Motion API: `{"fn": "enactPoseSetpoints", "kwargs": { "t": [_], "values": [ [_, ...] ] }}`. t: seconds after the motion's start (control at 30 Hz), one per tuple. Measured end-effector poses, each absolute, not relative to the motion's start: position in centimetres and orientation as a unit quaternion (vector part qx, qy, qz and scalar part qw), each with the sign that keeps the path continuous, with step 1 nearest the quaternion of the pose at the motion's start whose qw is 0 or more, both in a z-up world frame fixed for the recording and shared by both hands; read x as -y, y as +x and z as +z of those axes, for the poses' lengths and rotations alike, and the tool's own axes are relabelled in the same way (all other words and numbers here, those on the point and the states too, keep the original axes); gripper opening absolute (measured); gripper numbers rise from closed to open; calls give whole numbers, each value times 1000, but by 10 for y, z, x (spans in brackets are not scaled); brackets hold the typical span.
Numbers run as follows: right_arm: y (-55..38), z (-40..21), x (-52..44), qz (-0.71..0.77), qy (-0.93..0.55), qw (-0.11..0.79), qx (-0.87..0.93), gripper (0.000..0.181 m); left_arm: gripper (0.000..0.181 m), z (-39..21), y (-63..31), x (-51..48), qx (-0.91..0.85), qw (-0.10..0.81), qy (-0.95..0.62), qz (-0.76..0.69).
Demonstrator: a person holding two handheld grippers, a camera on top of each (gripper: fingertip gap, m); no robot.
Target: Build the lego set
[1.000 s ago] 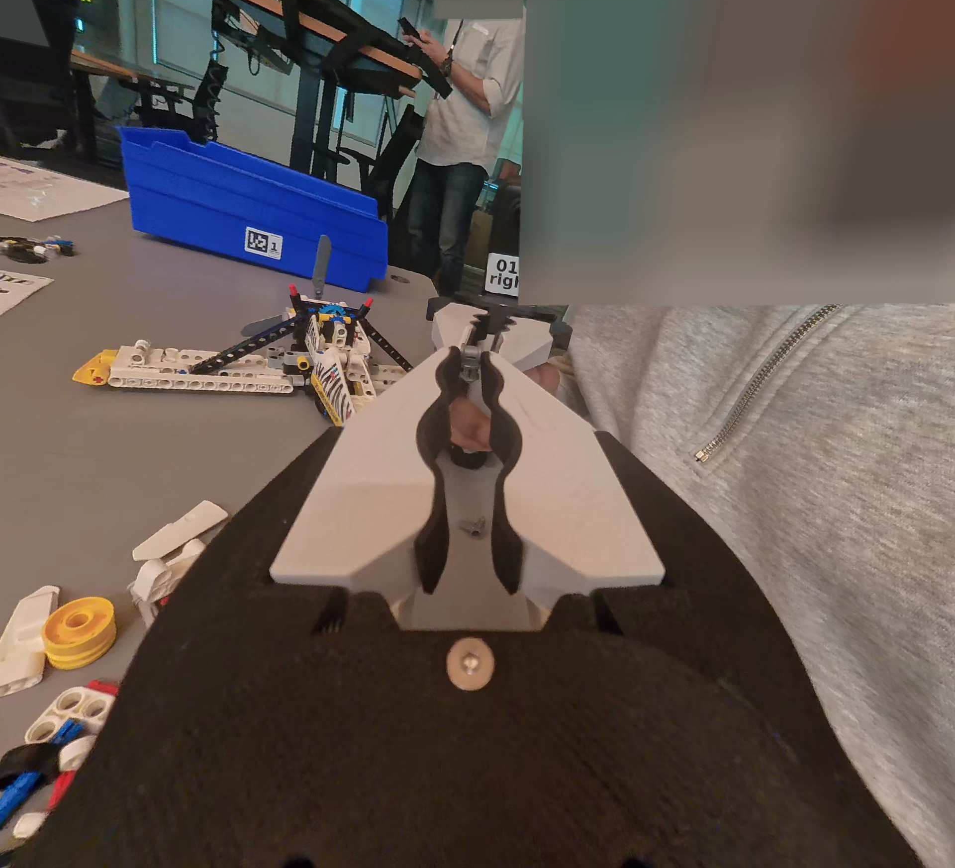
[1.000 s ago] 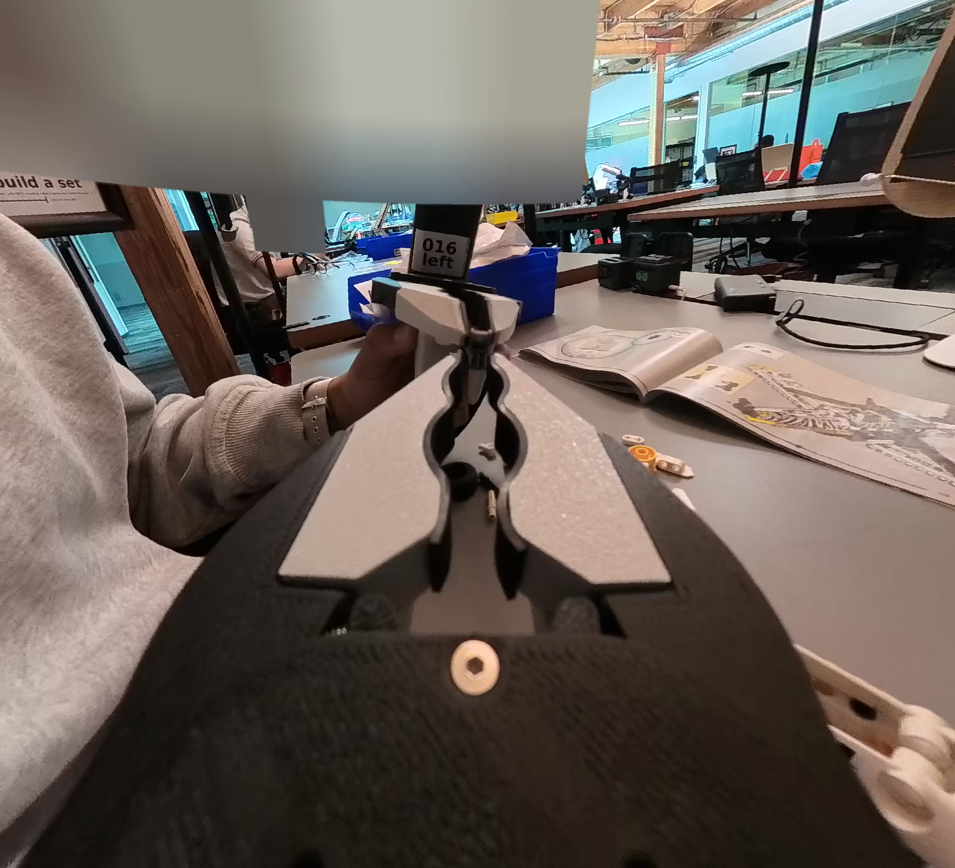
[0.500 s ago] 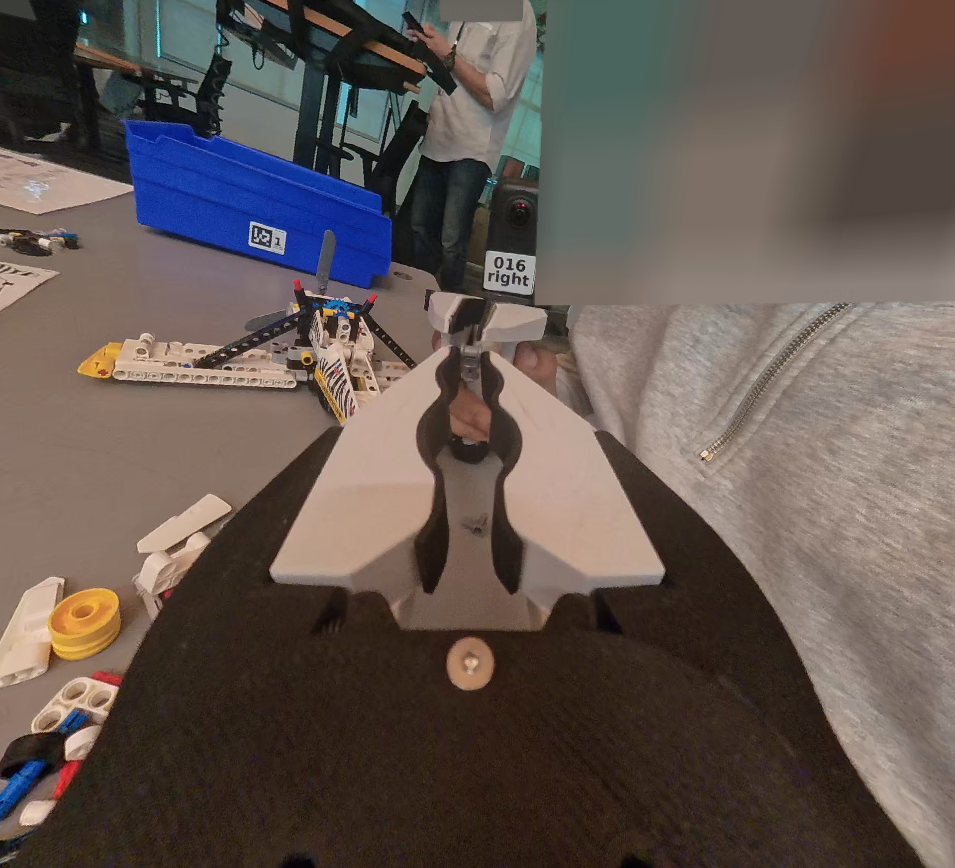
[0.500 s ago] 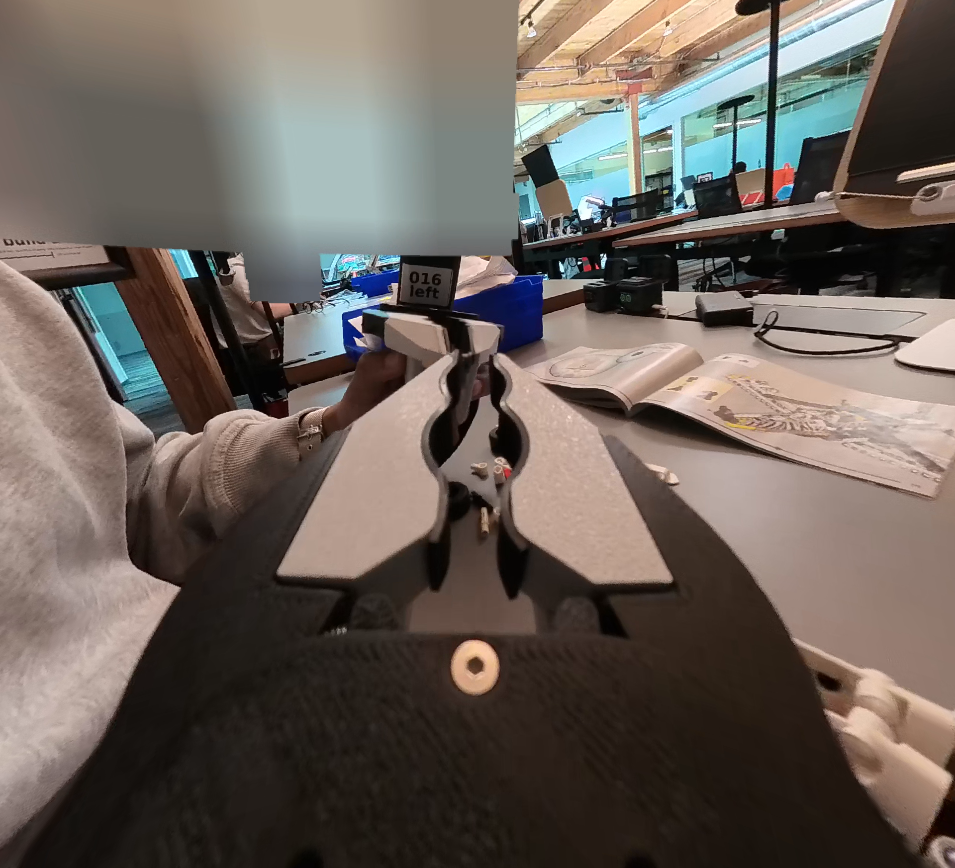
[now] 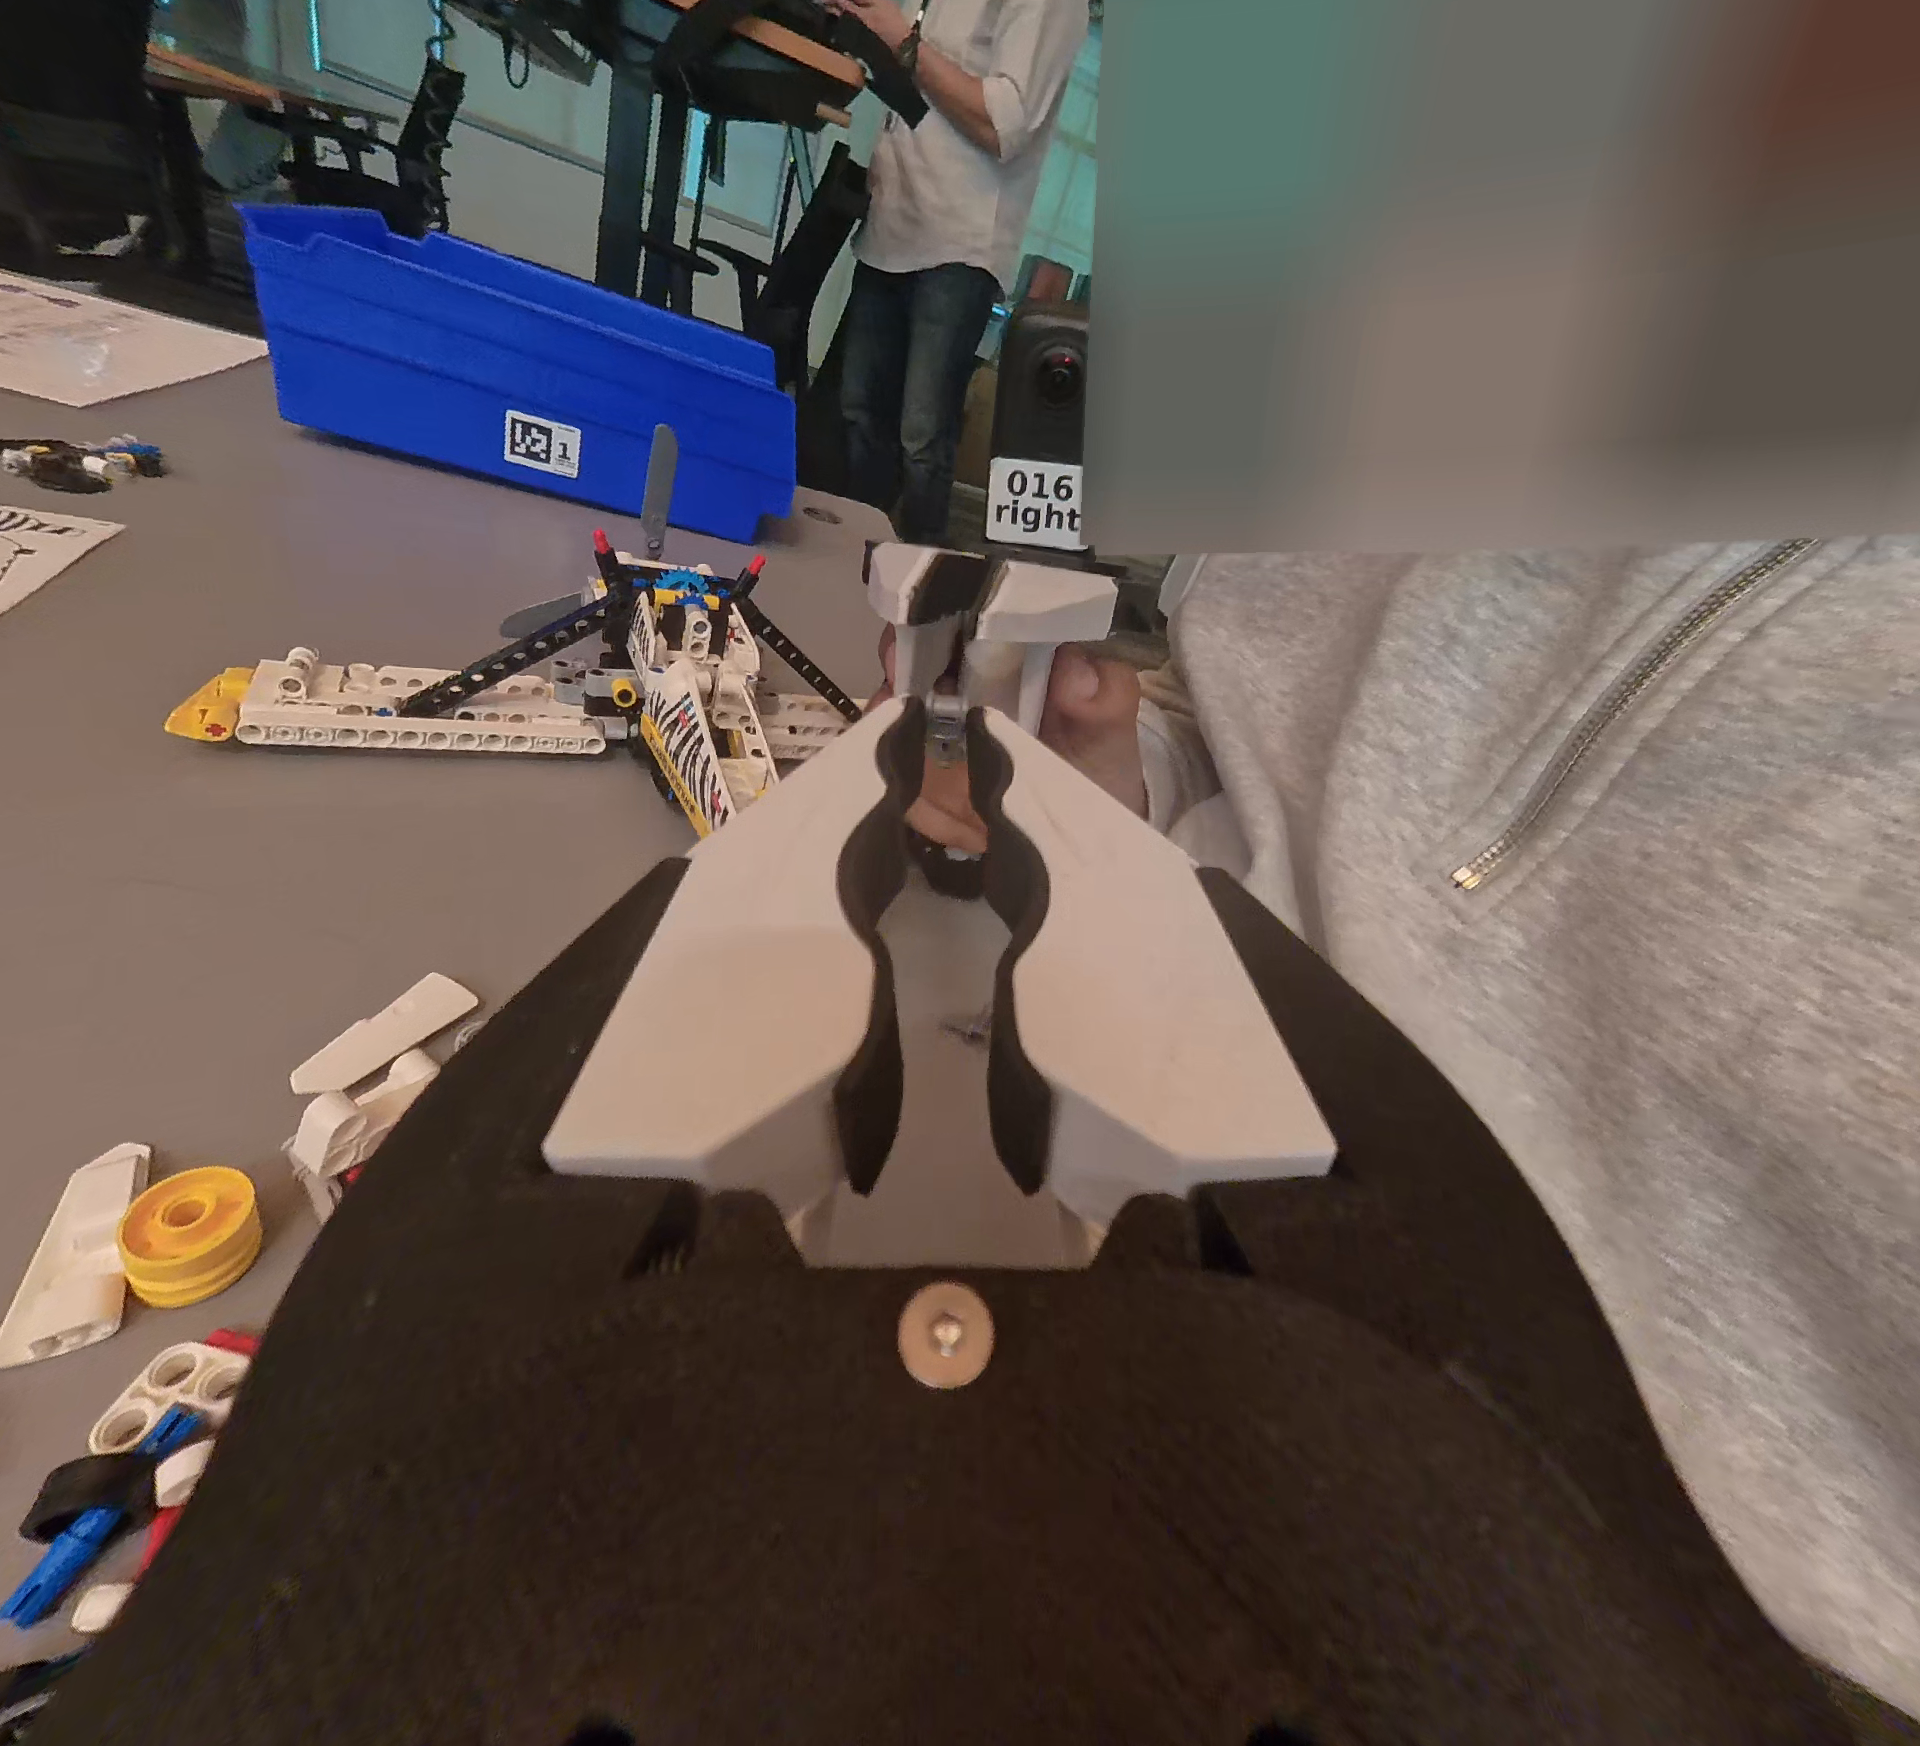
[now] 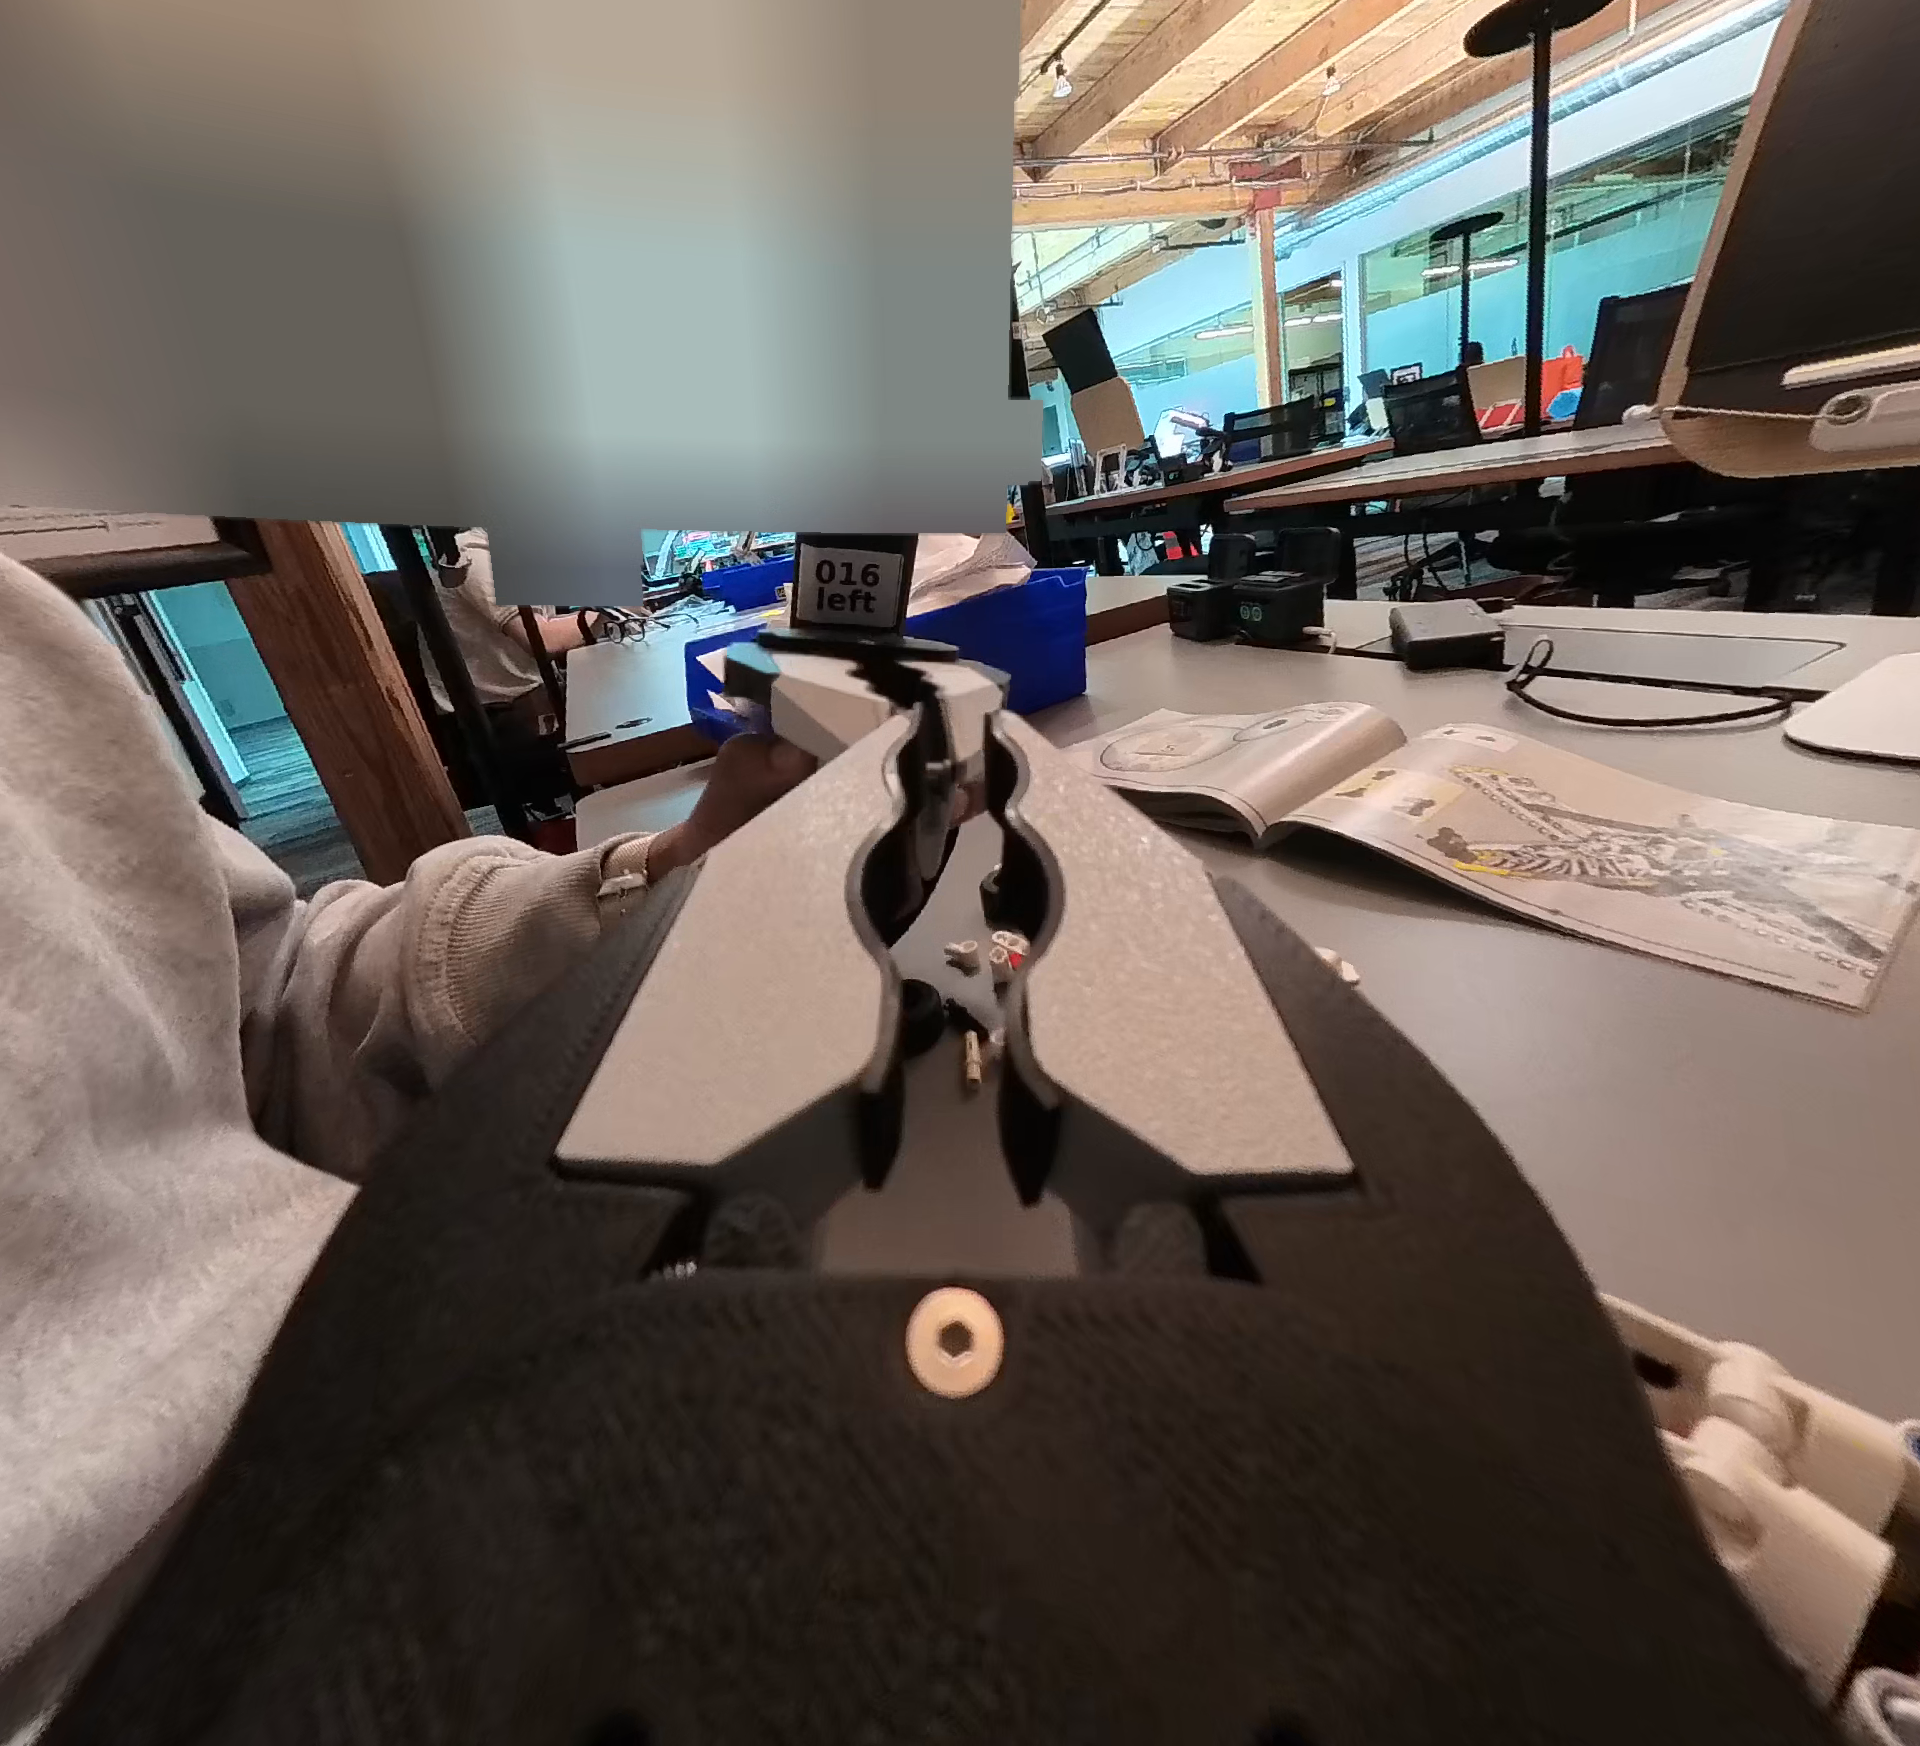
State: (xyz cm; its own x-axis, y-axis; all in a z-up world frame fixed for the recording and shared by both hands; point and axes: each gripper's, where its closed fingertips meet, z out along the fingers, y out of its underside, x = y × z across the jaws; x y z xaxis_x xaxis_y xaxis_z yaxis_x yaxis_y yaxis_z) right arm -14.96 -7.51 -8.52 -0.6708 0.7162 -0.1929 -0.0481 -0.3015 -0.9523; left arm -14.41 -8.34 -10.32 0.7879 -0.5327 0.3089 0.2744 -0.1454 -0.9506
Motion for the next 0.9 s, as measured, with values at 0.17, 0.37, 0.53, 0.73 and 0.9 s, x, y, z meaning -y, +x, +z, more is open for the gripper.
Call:
{"fn": "enactPoseSetpoints", "kwargs": {
  "t": [0.17, 0.37, 0.53, 0.73, 0.9],
  "values": [
    [-146, -89, 79, 730, -326, 248, 547, 13, 4, -110, -141, 83, -100, 638, -706, -291],
    [-139, -111, 83, 656, -354, 198, 637, 21, 5, -125, -130, 78, -125, 612, -735, -264],
    [-129, -125, 83, 624, -357, 188, 670, 18, 5, -130, -119, 78, -146, 595, -741, -275],
    [-128, -138, 89, 597, -345, 182, 701, 14, 5, -133, -117, 78, -146, 587, -745, -283],
    [-131, -138, 87, 609, -346, 182, 690, 6, 6, -132, -121, 77, -131, 590, -741, -293]
  ]
}}
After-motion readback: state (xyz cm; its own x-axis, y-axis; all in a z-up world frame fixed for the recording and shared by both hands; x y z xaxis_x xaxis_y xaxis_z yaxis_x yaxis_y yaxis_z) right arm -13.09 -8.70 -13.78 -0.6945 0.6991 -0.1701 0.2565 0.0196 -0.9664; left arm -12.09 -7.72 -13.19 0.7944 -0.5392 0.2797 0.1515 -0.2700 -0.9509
